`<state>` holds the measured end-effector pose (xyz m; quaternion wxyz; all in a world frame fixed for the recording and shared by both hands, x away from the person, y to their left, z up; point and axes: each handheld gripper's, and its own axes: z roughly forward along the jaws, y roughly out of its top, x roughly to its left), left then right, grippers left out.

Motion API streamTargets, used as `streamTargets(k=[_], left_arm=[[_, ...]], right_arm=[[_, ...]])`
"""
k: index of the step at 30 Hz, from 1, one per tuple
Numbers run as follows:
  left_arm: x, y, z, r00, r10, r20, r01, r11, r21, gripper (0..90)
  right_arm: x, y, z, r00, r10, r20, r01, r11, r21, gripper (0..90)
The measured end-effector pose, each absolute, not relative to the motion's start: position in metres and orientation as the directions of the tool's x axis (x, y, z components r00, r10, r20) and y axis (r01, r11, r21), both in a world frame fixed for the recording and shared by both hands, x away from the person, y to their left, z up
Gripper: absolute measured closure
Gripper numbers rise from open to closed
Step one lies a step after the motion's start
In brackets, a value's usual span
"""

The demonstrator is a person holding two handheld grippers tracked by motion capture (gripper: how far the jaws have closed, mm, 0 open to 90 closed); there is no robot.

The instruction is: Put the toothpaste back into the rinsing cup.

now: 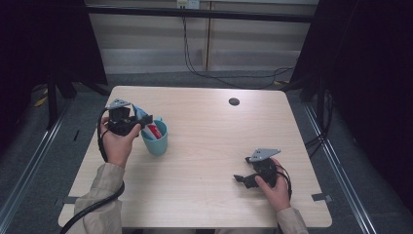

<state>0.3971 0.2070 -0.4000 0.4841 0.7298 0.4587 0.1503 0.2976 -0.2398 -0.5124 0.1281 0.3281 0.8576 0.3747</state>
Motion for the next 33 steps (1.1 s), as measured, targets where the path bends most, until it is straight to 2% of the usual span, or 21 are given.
streamTargets(k=[7, 19, 22, 29, 33], left_arm=[[0.3983, 0.2058, -0.3993, 0.537, 0.815, -0.218, 0.510, -0.107, 0.854, 65.8], [0.3990, 0.2112, -0.4003, 0.522, 0.825, -0.214, 0.505, -0.097, 0.858, 52.9], [0.3987, 0.2128, -0.4014, 0.520, 0.827, -0.216, 0.501, -0.090, 0.861, 46.2], [0.3979, 0.2124, -0.4020, 0.515, 0.831, -0.212, 0.511, -0.099, 0.854, 37.0], [0.3976, 0.2137, -0.4046, 0.499, 0.838, -0.221, 0.529, -0.091, 0.844, 27.7]], right_arm=[[0.2970, -0.2395, -0.5123, -0.756, 0.654, 0.022, 0.461, 0.508, 0.728, 14.2], [0.2971, -0.2395, -0.5123, -0.756, 0.654, 0.024, 0.463, 0.507, 0.727, 14.2], [0.2971, -0.2395, -0.5123, -0.756, 0.654, 0.025, 0.463, 0.507, 0.727, 14.2], [0.2971, -0.2395, -0.5123, -0.757, 0.653, 0.024, 0.462, 0.508, 0.727, 14.2], [0.2971, -0.2395, -0.5124, -0.758, 0.651, 0.024, 0.460, 0.509, 0.727, 14.1]])
